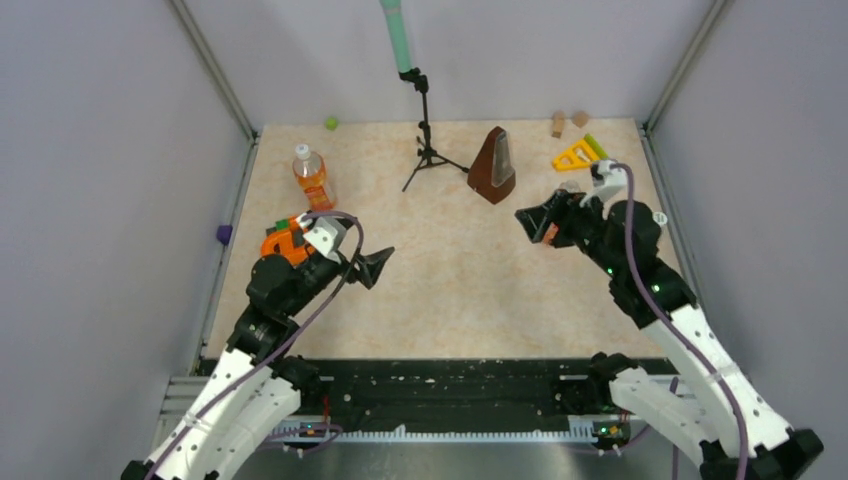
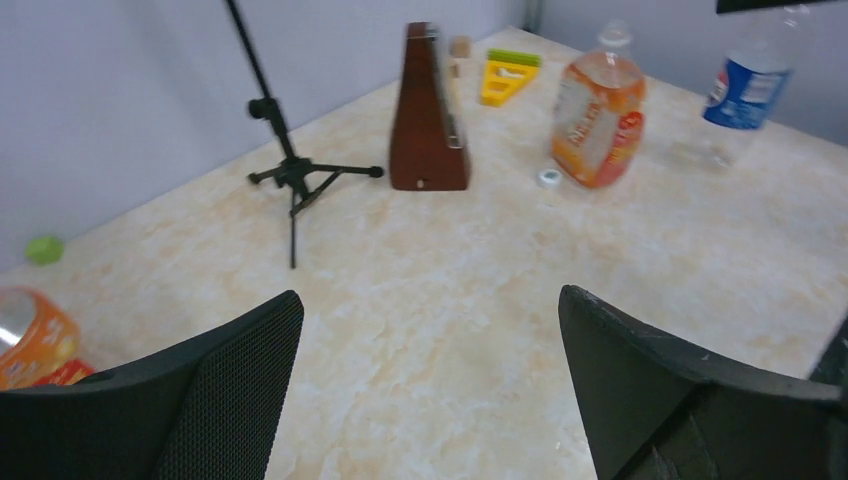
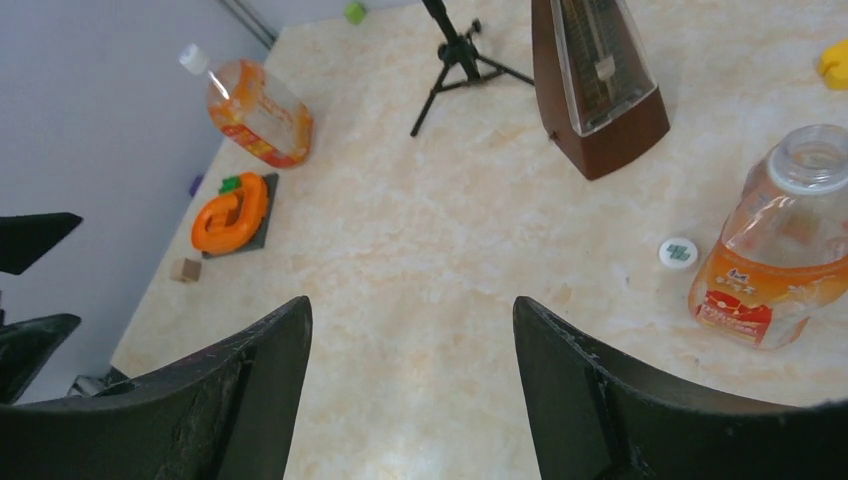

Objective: Unscrew the bottle caps
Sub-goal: Pick up the plastic bottle at the center of the board.

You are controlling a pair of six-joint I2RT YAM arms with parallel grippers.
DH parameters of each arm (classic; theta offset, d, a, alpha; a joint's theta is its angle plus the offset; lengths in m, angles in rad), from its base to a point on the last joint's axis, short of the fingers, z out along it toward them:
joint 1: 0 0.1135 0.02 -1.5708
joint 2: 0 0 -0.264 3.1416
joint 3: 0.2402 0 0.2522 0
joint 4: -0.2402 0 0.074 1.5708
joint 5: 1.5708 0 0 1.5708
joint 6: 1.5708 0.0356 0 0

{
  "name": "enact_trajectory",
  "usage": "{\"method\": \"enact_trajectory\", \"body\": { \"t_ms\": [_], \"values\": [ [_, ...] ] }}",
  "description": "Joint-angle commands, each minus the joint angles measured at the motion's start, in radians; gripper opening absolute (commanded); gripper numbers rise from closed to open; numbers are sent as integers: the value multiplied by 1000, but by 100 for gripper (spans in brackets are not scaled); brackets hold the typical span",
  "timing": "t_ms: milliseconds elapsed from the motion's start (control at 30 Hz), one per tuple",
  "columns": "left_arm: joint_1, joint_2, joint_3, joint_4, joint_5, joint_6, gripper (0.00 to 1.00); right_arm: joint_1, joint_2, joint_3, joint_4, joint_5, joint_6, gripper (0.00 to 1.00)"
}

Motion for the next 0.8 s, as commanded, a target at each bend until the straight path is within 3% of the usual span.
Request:
{"method": "enact_trajectory", "body": {
  "t_ms": [0, 100, 167, 233, 333, 467, 667, 767],
  "values": [
    [3, -56, -93, 211, -321, -151, 98, 99, 187, 144, -77, 184, -84, 72],
    [3, -51, -111, 245, -313, -171, 98, 193, 256, 258, -160, 421, -127, 72],
    [3, -32, -102, 247, -317, -181, 98, 226, 261, 296, -176, 498, -146, 72],
    [3, -6, -94, 245, -517, -277, 98, 229, 267, 301, -152, 450, -169, 73],
    [3, 10, -40, 134, -678, -368, 98, 251, 318, 313, -123, 336, -172, 72],
    [4, -39, -42, 92, -939, -425, 99, 359, 415, 328, -62, 378, -189, 72],
    [25, 89, -16, 200, -1131, -271, 98, 429, 461, 287, 42, 351, -152, 72],
    [125, 227, 28, 206, -1021, -274, 98, 448, 452, 262, 60, 335, -143, 72]
  ]
}}
